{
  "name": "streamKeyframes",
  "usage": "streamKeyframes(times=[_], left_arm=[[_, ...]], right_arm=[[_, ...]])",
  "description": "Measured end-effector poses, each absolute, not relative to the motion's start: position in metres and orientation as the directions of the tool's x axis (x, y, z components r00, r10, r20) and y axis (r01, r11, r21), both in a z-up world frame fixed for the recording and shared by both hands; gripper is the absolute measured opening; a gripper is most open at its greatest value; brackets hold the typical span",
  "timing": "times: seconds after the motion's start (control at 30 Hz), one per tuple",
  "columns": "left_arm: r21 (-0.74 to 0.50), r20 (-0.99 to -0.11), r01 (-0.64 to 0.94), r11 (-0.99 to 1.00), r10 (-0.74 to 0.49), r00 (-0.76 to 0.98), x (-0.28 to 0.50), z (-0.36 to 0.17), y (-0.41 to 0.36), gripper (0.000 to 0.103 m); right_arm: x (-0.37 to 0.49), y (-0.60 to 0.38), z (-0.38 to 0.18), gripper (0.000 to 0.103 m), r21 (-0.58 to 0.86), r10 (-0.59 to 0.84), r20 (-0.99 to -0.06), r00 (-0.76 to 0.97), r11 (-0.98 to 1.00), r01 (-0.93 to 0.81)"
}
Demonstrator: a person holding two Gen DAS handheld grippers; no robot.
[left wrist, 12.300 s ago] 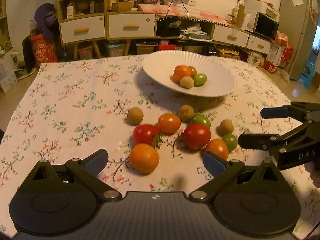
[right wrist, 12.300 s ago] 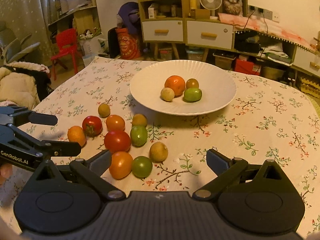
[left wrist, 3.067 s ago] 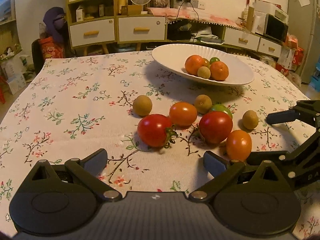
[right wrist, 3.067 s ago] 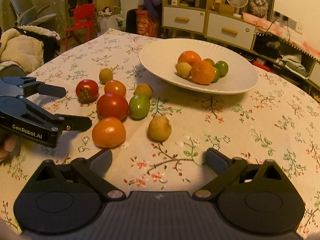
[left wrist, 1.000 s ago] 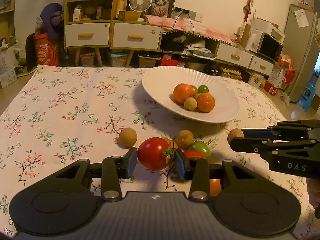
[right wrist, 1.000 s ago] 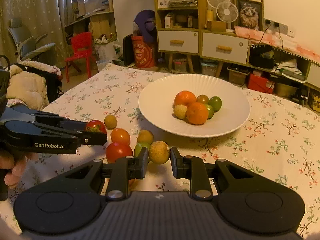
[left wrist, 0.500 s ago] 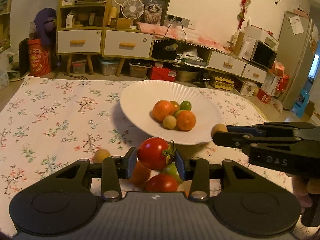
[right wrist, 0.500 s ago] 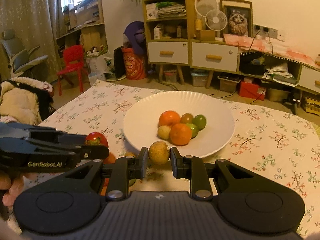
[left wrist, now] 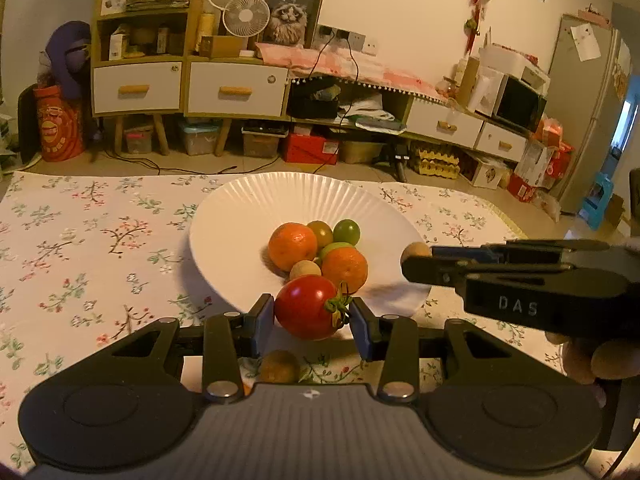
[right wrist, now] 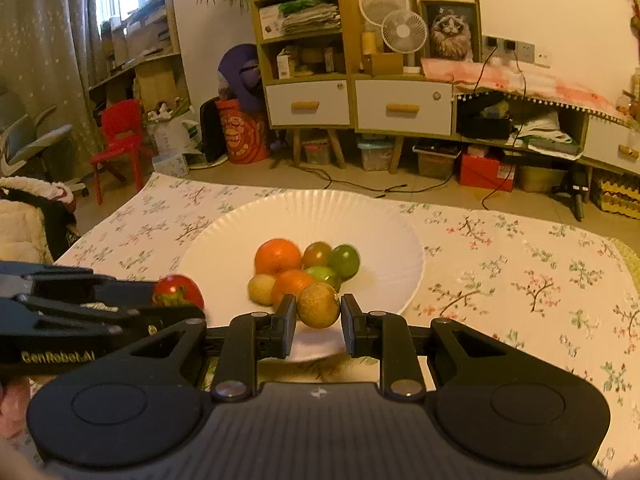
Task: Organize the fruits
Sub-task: 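Carry the red tomato with the left gripper while the right gripper carries the yellow-tan fruit to the plate, then open the left gripper onto the plate while the right gripper releases the yellow-tan fruit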
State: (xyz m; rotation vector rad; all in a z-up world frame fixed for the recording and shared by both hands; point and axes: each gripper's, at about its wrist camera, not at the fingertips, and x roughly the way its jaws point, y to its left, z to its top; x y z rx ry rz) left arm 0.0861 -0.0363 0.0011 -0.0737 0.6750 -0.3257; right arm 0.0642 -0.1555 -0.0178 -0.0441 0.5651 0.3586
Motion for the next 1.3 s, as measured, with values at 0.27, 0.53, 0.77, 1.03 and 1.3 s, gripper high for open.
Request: streamKeyframes(times=[0.27,0.53,0.77,1.03,1.3], left_arm=[[-0.175,-0.620,0.263,0.949,-0.314,0.719,0.100,-0.005,-0.050,0.043],[-0.160,-0.624,0.260,0.952,-0.302,0.721,0.105,-0.009,-0.060,0.043],[-0.149,-0.626,0.268,0.952,-0.301,0.719,0.110,-0.010,-0.062,0.043],[-0.145,-0.629,0.275,0.951,-0.303,0.716,0.111,-0.011,-0.062,0.045],[-0.140,-0.638,0.288,0.947,-0.309,0.705,0.108,-0.006,-0.060,0.061]], right_arm=[[0.081,-0.162,-0.022,0.022,0.084,0.315,-0.552,0.772,0.942,-0.325],[0.093,-0.162,-0.027,0.022,0.075,0.317,-0.575,0.754,0.938,-0.338],[0.095,-0.165,-0.029,0.022,0.087,0.321,-0.576,0.752,0.938,-0.334],[0.095,-0.163,-0.029,0.023,0.077,0.319,-0.578,0.751,0.938,-0.339],[0.091,-0.163,-0.024,0.027,0.072,0.314,-0.570,0.760,0.940,-0.335]])
